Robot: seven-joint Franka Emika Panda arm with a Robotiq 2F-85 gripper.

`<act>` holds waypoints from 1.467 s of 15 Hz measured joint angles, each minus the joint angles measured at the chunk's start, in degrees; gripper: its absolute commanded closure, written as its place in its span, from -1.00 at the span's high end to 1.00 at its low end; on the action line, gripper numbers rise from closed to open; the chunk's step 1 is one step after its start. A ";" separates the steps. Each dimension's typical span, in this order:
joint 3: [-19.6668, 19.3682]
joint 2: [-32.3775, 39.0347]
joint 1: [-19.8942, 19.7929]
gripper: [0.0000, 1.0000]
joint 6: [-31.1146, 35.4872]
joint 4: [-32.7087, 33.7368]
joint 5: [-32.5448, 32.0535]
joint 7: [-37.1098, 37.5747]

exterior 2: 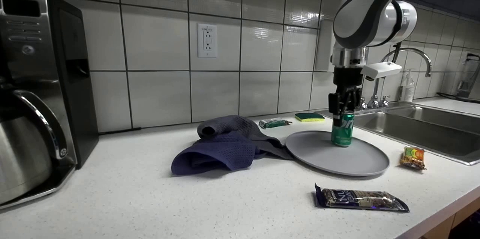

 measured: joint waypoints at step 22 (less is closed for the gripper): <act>-8.12 -4.87 -5.34 -0.20 -0.09 -1.61 -2.70 2.85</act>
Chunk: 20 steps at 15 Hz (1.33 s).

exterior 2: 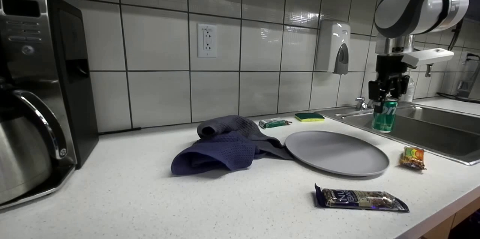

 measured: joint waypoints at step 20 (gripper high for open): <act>-0.39 4.79 -0.11 0.80 2.14 0.90 -1.37 3.81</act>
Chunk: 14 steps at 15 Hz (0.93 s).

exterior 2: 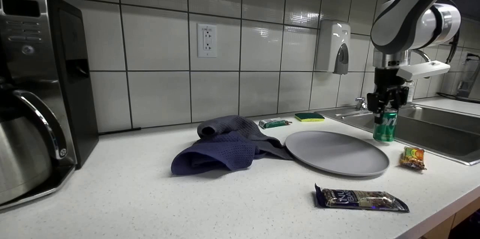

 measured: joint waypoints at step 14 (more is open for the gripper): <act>-0.03 -0.93 0.40 1.00 1.15 -0.27 -3.14 1.39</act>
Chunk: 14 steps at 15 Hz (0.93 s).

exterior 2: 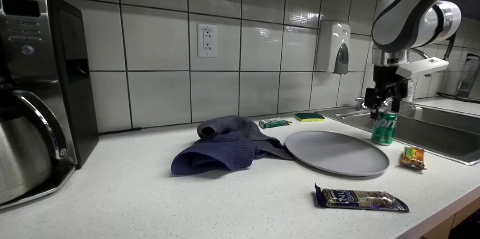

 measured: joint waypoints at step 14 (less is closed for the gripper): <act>0.45 -13.17 1.84 1.00 -0.89 -10.74 -13.71 14.86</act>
